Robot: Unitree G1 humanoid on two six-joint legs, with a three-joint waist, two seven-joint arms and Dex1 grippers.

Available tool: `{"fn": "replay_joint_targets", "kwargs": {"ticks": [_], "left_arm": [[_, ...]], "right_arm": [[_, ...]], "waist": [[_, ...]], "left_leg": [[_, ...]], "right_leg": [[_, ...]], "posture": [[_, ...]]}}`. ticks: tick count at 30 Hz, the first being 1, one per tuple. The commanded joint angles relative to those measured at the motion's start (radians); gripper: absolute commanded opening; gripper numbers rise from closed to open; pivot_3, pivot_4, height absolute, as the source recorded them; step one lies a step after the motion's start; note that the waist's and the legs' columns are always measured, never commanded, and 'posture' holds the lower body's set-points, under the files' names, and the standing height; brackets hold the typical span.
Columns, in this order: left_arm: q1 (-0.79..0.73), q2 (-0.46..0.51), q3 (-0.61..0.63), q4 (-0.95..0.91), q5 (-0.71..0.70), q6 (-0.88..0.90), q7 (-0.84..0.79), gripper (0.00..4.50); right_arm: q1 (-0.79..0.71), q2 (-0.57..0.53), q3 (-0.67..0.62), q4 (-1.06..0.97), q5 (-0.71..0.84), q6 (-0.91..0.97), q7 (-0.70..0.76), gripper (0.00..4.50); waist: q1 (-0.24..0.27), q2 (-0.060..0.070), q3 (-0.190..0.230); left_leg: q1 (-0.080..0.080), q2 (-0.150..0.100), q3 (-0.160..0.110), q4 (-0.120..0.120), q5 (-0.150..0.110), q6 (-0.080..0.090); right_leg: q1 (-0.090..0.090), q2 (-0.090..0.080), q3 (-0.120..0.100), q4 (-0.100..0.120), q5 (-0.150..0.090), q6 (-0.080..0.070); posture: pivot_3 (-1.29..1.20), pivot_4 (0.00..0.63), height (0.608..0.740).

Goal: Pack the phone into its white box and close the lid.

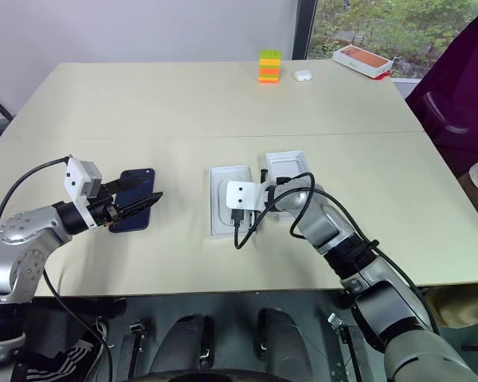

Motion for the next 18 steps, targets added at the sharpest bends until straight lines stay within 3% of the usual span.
{"fn": "replay_joint_targets", "kwargs": {"ticks": [1, 9, 14, 18], "left_arm": [[-0.008, -0.002, 0.007, -0.031, -0.005, -0.005, 0.006, 3.00], [-0.006, -0.001, 0.010, -0.036, -0.008, -0.003, 0.008, 3.00], [-0.010, -0.002, 0.004, -0.041, -0.009, 0.001, 0.011, 3.00], [-0.012, -0.003, 0.004, -0.040, -0.010, 0.003, 0.015, 3.00]], "right_arm": [[0.003, 0.022, -0.028, -0.027, 0.017, 0.022, -0.001, 0.04], [-0.010, 0.061, -0.056, -0.019, 0.038, 0.000, -0.025, 0.04], [0.018, 0.032, 0.013, 0.038, -0.045, -0.061, -0.021, 0.04], [0.000, 0.052, -0.039, 0.021, -0.015, -0.059, -0.036, 0.04]], "waist": [[0.000, 0.000, 0.000], [-0.001, 0.000, 0.000], [-0.001, 0.000, 0.000], [-0.001, 0.000, 0.000]], "left_leg": [[0.000, 0.000, 0.000, 0.000, 0.000, 0.000], [0.000, 0.000, 0.000, 0.000, 0.000, 0.000], [0.000, 0.000, 0.000, 0.000, 0.000, 0.000], [0.000, 0.000, 0.000, 0.000, 0.000, 0.000]], "right_leg": [[0.000, 0.000, 0.000, 0.000, 0.000, 0.000], [0.000, 0.000, 0.000, 0.000, 0.000, 0.000], [0.000, 0.000, 0.000, 0.000, 0.000, 0.000], [0.000, 0.000, 0.000, 0.000, 0.000, 0.000]], "posture": [[0.00, 0.150, 0.740], [0.00, 0.150, 0.740], [0.00, 0.150, 0.740], [0.00, 0.150, 0.740]]}}
